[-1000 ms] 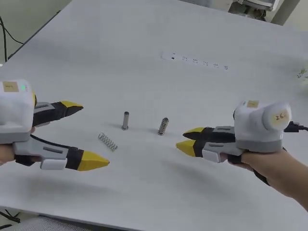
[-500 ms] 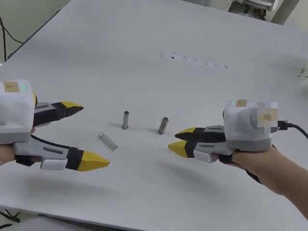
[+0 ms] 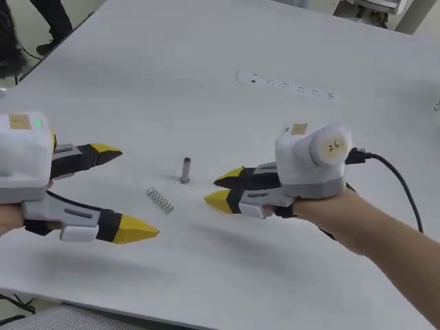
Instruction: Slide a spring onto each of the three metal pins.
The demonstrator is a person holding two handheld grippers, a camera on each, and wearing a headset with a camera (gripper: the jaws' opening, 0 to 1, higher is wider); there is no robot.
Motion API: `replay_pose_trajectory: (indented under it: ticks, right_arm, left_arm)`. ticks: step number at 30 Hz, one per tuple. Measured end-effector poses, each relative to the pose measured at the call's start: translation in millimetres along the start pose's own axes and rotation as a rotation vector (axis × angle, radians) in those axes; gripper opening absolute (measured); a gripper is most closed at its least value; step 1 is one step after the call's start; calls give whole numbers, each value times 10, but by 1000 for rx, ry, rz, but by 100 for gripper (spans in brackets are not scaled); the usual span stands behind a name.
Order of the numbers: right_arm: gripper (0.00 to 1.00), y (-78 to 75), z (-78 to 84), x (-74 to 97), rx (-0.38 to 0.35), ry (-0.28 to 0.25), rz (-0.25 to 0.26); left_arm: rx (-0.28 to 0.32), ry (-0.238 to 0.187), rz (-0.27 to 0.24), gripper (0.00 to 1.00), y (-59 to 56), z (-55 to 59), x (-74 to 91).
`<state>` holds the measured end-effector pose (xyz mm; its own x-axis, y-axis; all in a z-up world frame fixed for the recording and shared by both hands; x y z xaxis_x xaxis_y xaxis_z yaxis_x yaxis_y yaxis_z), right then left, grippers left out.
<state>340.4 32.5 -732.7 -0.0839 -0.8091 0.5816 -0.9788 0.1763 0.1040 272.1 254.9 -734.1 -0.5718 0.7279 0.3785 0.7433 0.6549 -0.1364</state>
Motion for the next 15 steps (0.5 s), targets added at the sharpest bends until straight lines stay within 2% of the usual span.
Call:
replay_pose_trajectory:
  ticks: [4,8,15]
  right_arm:
    - [18,34,-60,-112,39,19,-9]
    - [17,80,-104,-247,45,26,-21]
    - [17,121,-93,-485,86,83,-16]
  left_arm:
    - [2,-4,-5,93,13,-2,10]
    - [0,-7,-3,93,8,-9,8]
    - [-5,-7,-1,93,-3,-12,32]
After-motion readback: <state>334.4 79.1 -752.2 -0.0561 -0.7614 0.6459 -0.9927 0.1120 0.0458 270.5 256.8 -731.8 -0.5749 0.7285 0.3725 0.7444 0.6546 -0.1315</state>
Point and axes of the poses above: the centre of the closed fingertips' face, and the gripper's own axes: x roughly backward along the fingers, y roughly to its left, z roughly out of its underside, the point moved 10 cm from there along x, roughly backward along the fingers, and after that the axes turned 1 degree about -z, right-handed, at the moved point
